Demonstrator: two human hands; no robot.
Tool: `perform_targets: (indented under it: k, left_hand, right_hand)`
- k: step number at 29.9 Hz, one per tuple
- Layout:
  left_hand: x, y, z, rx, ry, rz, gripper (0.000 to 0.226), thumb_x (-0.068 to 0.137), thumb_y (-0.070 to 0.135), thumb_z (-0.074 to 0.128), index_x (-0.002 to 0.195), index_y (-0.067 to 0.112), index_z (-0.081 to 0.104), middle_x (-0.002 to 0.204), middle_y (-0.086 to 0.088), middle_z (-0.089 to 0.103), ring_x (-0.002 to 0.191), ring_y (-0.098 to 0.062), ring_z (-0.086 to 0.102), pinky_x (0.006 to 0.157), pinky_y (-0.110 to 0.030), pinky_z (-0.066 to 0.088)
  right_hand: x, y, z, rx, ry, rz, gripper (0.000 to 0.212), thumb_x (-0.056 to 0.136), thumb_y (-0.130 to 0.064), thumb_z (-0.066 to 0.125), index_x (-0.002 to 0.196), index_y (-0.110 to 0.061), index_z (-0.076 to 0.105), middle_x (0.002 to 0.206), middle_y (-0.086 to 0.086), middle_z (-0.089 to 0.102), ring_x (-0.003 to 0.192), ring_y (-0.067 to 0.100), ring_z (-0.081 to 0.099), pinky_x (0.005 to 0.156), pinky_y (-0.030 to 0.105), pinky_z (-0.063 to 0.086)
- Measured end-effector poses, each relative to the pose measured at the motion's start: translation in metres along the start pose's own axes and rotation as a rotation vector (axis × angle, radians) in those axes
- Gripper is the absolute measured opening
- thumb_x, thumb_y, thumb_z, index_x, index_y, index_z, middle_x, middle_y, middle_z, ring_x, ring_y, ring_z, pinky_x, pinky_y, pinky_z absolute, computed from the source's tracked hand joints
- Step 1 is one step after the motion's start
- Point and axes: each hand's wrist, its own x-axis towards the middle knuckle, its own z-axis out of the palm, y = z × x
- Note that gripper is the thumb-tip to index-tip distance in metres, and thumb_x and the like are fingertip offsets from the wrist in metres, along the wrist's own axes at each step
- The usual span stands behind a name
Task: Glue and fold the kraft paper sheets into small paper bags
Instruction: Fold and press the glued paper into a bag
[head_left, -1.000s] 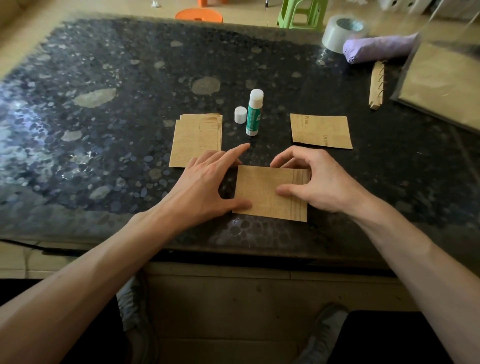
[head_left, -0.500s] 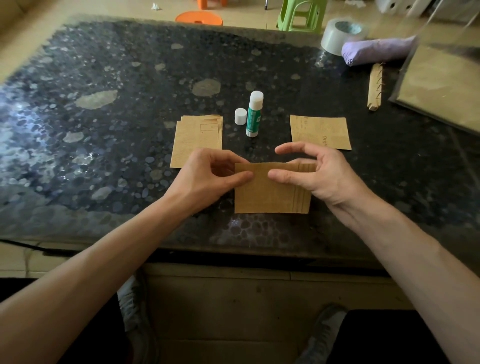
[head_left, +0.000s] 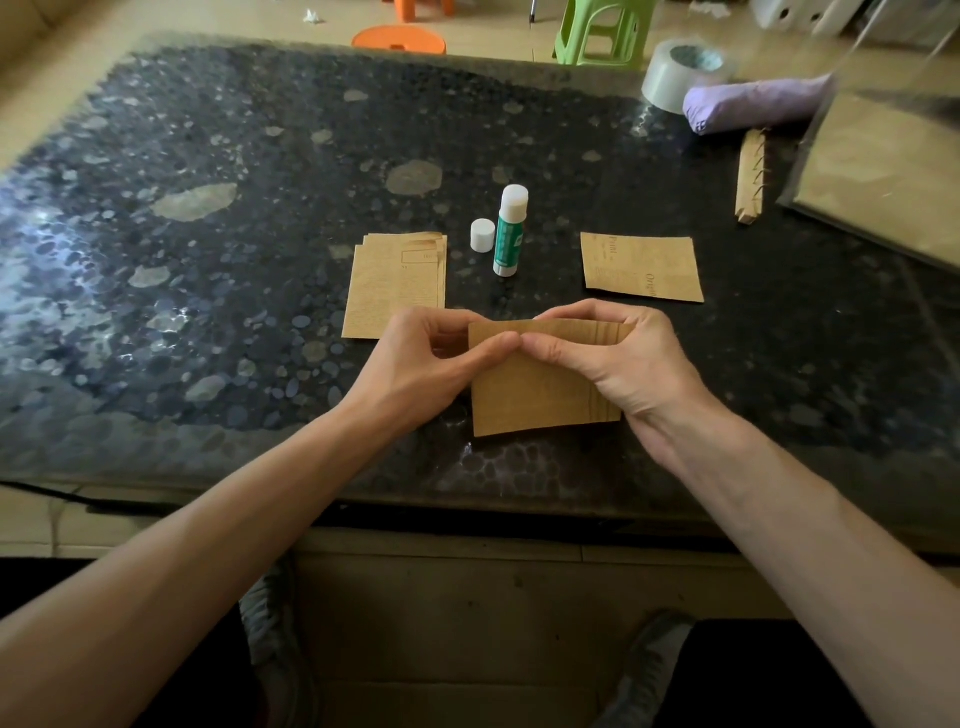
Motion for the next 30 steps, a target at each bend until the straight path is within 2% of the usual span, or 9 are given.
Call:
perform_targets:
  k: [5,8,15,18,21,26,30]
  left_hand:
    - [0.001,0.001,0.0,0.064,0.044,-0.005,0.015,0.093,0.032,0.07,0.097,0.021,0.079,0.091,0.014,0.077,0.086,0.001,0.072,0.068,-0.013,0.054]
    - [0.001,0.001,0.001,0.079,0.062,-0.008,0.012,0.093,0.032,0.07,0.096,0.023,0.079,0.089,0.017,0.076,0.083,0.004,0.071,0.065,-0.01,0.052]
    - [0.002,-0.002,0.002,0.074,0.047,-0.011,0.012,0.098,0.025,0.065,0.097,0.031,0.076,0.091,0.016,0.077,0.087,0.0,0.073,0.074,-0.019,0.059]
    - [0.004,-0.001,-0.001,0.082,0.062,-0.01,0.012,0.097,0.026,0.066,0.094,0.034,0.075,0.089,0.02,0.076,0.086,0.001,0.072,0.074,-0.018,0.059]
    - [0.006,-0.001,-0.004,0.086,0.065,-0.024,0.011,0.096,0.028,0.067,0.093,0.036,0.074,0.089,0.019,0.077,0.086,-0.003,0.074,0.078,-0.026,0.062]
    - [0.009,0.003,-0.009,0.085,0.065,-0.038,0.012,0.096,0.025,0.067,0.094,0.035,0.073,0.083,0.023,0.075,0.085,0.002,0.072,0.071,-0.012,0.056]
    - [0.012,0.004,-0.012,0.067,0.078,-0.068,0.012,0.097,0.021,0.067,0.104,0.021,0.077,0.083,0.02,0.076,0.083,0.0,0.073,0.067,-0.012,0.055]
  right_hand:
    - [-0.002,0.001,0.003,0.006,-0.001,-0.002,0.029,0.066,-0.042,0.093,0.092,-0.037,0.083,0.099,-0.013,0.078,0.105,0.012,0.067,0.078,0.034,0.061]
    - [-0.003,0.0,0.004,-0.008,0.024,-0.012,0.025,0.067,-0.042,0.092,0.089,-0.035,0.084,0.091,-0.017,0.077,0.1,0.009,0.067,0.073,0.028,0.057]
    - [-0.001,0.002,-0.003,-0.008,0.059,0.014,0.016,0.076,-0.045,0.086,0.086,-0.033,0.084,0.082,-0.027,0.073,0.097,0.006,0.06,0.073,0.027,0.043]
    - [0.0,0.001,-0.007,0.031,0.06,0.054,0.015,0.074,-0.041,0.088,0.082,-0.03,0.083,0.079,-0.023,0.075,0.096,0.008,0.063,0.078,0.031,0.049]
    - [0.001,-0.001,-0.012,0.029,0.075,0.068,0.019,0.069,-0.043,0.089,0.08,-0.029,0.083,0.082,-0.018,0.077,0.099,0.01,0.066,0.088,0.038,0.053]
    - [0.0,-0.005,-0.017,0.051,0.071,0.08,0.031,0.062,-0.045,0.086,0.087,-0.027,0.084,0.087,-0.015,0.078,0.103,0.012,0.068,0.094,0.039,0.055]
    - [0.002,-0.007,-0.02,0.067,0.073,0.083,0.019,0.074,-0.035,0.086,0.091,-0.025,0.083,0.089,-0.013,0.079,0.102,0.011,0.07,0.093,0.037,0.057]
